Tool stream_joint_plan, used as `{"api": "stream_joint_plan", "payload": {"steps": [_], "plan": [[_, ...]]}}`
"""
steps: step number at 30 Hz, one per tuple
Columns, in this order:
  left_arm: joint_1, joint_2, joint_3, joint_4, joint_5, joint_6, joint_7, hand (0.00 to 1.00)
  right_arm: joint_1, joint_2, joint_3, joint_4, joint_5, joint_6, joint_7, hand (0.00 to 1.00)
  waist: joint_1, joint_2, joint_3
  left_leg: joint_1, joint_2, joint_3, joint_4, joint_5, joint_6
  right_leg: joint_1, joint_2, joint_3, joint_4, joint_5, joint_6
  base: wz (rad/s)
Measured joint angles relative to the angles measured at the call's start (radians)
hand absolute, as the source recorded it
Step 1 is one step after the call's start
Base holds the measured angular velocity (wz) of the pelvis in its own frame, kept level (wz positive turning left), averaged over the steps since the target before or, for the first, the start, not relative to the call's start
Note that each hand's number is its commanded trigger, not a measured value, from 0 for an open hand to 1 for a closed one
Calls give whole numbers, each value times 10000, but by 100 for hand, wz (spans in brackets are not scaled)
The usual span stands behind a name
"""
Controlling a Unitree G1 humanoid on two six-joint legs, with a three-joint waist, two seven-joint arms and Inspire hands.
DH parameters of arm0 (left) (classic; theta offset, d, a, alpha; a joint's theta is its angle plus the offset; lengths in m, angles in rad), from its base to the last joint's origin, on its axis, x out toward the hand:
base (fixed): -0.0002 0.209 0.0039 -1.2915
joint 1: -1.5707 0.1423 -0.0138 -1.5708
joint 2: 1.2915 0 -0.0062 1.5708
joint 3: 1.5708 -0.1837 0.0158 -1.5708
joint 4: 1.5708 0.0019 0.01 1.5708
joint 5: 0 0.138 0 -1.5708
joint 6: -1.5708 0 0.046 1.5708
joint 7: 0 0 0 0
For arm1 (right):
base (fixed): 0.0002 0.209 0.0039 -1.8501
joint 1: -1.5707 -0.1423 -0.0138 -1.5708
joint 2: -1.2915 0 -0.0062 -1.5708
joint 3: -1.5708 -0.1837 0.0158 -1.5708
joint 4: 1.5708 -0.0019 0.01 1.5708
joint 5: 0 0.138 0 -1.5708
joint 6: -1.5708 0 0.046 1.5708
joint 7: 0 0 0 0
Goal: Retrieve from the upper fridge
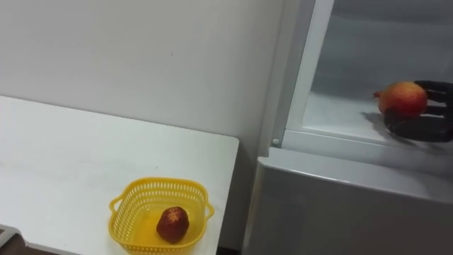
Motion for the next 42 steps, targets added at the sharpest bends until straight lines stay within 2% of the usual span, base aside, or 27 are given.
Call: {"api": "stream_joint_plan", "payload": {"steps": [4, 6, 10, 17, 20, 22, 25, 27, 32, 35, 37, 42], "plan": [[-23, -1, 1, 0, 6, -101, 159, 0, 3, 5, 159, -150, 408, 15, -178, 100, 39, 35, -26, 8, 2, 20, -1, 2, 0, -10, 0, 25, 6, 0, -1, -2], [-37, 0, -1, 27, 2, -127, 186, 0, 3, 14, 513, -354, 608, 15, -321, 100, 13, 50, -20, 28, 6, 30, 30, 2, -1, -7, 5, 43, 4, 4, -7, -2], [-161, -4, -134, 66, -6, -154, 193, 0, 143, 128, 609, -805, 1069, 15, -498, 100, -18, 102, 18, 131, 5, 55, 26, 2, -1, 54, 5, 95, -5, 4, -7, -2], [-274, -41, -292, 152, -11, -444, 203, 0, 1462, 564, 599, -3480, 1055, -26, -626, 100, -63, 172, 38, 145, 4, 70, -23, 3, 0, 50, 8, 168, -23, 4, -7, 0], [-268, -116, -291, 215, -12, -482, 342, 0, 1940, 1003, 473, -4798, 735, -29, -683, 100, -110, 296, 46, 114, 18, 122, -45, 2, 1, -9, 22, 256, -23, 4, -7, -6], [-326, -179, -291, 218, 0, -481, 377, 0, 2086, 1212, 472, -5418, 460, -29, -696, 100, -207, 393, -19, -21, 21, 178, -42, 2, 1, -150, 19, 254, -8, 7, -10, -2], [-309, -201, -314, 320, -17, -479, 405, 0, 2281, 1487, 466, -6175, 188, -29, -982, 100, -242, 514, -39, -9, 15, 243, -23, 2, 2, -169, 23, 307, -2, 16, -15, -4], [-286, -226, -315, 319, -21, -478, 407, 0, 2397, 1773, 353, -6716, -91, -38, -1226, 100, -296, 574, -23, 2, 21, 339, -6, 2, 2, -178, 34, 333, -10, 19, -20, -9], [-305, -317, -322, 333, -508, -486, 417, 0, 3552, 2026, 174, -8144, -178, -125, -1387, 100, -403, 698, -10, -13, 38, 341, -25, 2, 2, -187, 10, 314, -10, 19, -20, 0], [-308, -481, -322, 419, -505, -491, 531, 0, 4033, 2215, 175, -8763, -241, -121, -1392, 100, -433, 786, -54, -27, 46, 415, -32, 2, 2, -277, -50, 351, 84, 17, -19, -7], [-305, -585, -322, 520, -502, -495, 527, 0, 4137, 2378, 171, -9123, -263, -120, -1365, 100, -507, 831, -77, -34, 46, 443, -29, 2, 2, -333, -52, 380, 151, 15, -18, -8], [-358, -614, -324, 544, -504, -613, 492, 0, 4153, 2725, -6, -10062, -829, -168, -1409, 100, -516, 879, -47, -20, 15, 484, -13, -2, 6, -375, 24, 541, 194, 16, -19, -2]]}}
